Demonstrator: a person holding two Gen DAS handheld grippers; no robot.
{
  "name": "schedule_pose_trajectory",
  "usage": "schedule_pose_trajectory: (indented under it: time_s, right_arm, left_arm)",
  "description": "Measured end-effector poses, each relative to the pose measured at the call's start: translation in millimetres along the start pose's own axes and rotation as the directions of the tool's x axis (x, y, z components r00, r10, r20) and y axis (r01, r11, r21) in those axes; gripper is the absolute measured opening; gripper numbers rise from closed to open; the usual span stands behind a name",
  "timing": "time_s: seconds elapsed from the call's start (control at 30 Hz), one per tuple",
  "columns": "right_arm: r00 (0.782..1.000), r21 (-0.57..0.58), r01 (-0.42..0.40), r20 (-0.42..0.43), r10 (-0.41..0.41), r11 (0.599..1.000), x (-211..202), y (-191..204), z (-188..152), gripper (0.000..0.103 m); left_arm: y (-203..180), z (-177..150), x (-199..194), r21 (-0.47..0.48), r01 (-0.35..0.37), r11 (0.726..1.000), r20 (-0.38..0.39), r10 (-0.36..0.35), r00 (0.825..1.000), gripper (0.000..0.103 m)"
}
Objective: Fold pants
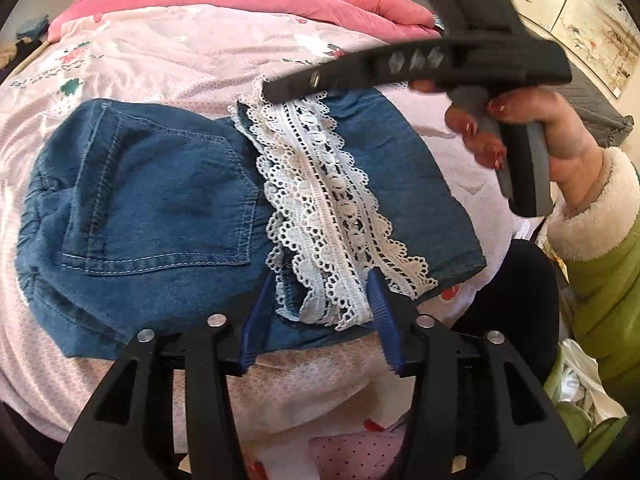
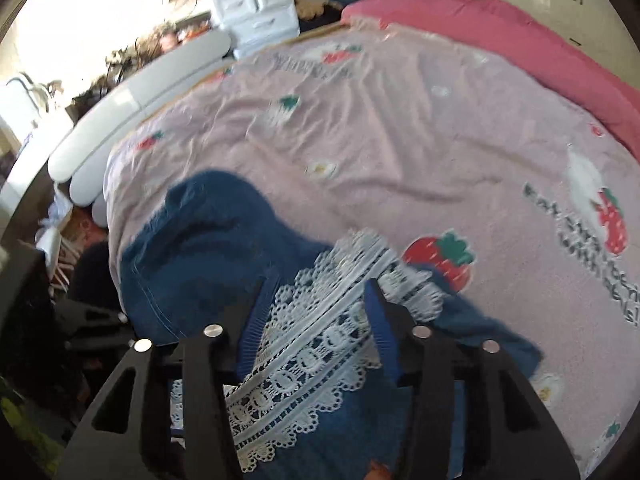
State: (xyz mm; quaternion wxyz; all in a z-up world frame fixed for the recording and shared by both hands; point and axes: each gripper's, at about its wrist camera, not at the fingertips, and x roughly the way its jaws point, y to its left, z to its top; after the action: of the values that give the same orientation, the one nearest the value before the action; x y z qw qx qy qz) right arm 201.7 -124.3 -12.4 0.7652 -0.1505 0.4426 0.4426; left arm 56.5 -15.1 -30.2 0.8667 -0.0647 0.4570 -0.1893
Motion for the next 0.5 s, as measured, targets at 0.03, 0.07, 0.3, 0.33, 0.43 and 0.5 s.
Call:
schedule_pose_trajectory:
  time_s: [0.03,0.07,0.3,0.33,0.43,0.5]
  right_arm:
    - [1.000,0.008,0.005,-0.013,-0.005,1.000,5,0,-1,0.046]
    - [0.999,0.025,0.011,-0.037,-0.011,1.000,14,-3,-3,0.046]
    - [0.996,0.050,0.016,-0.084,-0.012,0.999,37,-5,-7,0.050]
    - [0.996,0.047,0.016,-0.085,-0.012,0.999,36,-3,-7,0.053]
    - [0.997,0.037,0.023,-0.072,-0.021,0.999,29,1,-4,0.057]
    - [0.999,0.029,0.020,-0.030,-0.019,0.999,17,5,1,0.060]
  left_arm:
    - [0,0,1,-0.001,0.000,1.000,0.000,0.000,1.000,0.041]
    - [0,0,1,-0.001,-0.004,1.000,-0.002,0.004,1.000,0.041]
    - [4,-1,3,-0.008,-0.003,1.000,0.000,0.003,1.000,0.041]
    - [5,-1,3,-0.009,-0.002,1.000,0.000,0.002,1.000,0.042]
    - [4,-2,1,-0.008,0.001,1.000,0.003,-0.001,1.000,0.044]
    - [5,-2,-3,-0.009,0.004,1.000,0.013,-0.004,1.000,0.049]
